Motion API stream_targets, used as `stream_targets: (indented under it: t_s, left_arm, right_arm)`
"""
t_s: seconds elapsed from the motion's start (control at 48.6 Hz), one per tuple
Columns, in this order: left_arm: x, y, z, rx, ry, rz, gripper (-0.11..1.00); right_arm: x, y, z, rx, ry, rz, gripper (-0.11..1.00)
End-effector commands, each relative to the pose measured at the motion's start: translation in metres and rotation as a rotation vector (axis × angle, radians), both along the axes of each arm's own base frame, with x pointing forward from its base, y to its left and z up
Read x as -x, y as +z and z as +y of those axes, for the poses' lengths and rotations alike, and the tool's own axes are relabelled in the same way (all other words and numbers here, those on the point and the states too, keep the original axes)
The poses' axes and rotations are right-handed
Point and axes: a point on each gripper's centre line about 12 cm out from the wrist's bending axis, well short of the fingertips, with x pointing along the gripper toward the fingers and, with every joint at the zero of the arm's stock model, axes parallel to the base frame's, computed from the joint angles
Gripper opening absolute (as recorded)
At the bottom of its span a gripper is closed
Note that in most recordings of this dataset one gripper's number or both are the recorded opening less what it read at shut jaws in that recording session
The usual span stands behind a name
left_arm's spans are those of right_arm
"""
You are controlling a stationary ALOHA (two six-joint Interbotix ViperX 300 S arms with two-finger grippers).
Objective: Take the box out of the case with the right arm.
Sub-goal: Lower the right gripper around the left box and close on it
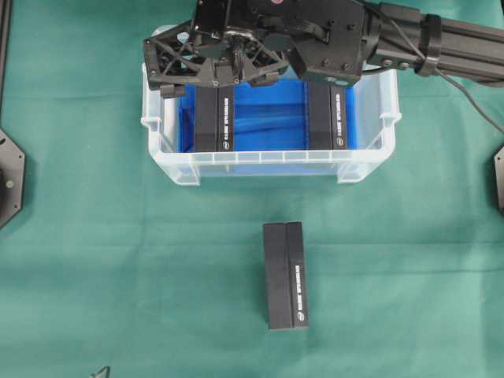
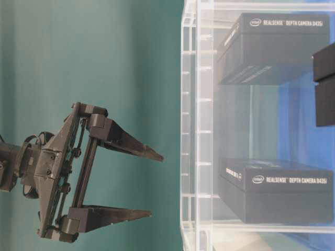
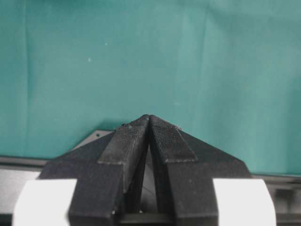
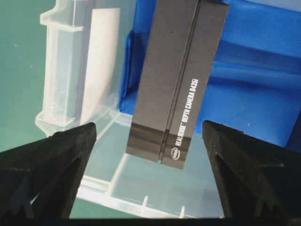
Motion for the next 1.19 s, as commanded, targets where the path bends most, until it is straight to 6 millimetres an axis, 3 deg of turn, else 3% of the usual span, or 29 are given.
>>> stream_targets:
  t_s: [0.0, 0.761, 1.173]
  left_arm:
    - [-0.001, 0.004, 0.0, -0.001, 0.001, -0.011, 0.02]
    - [-0.001, 0.004, 0.0, -0.001, 0.001, -0.009, 0.02]
    - [-0.001, 0.003, 0.0, -0.002, 0.001, -0.008, 0.02]
  right_arm:
    - [0.003, 0.021, 0.002, 0.011, 0.005, -0.053, 0.95]
    - [0.0, 0.013, 0.002, 0.008, 0.003, -0.039, 0.94]
    - [-0.003, -0.013, -0.001, 0.013, 0.0, 0.011, 0.94]
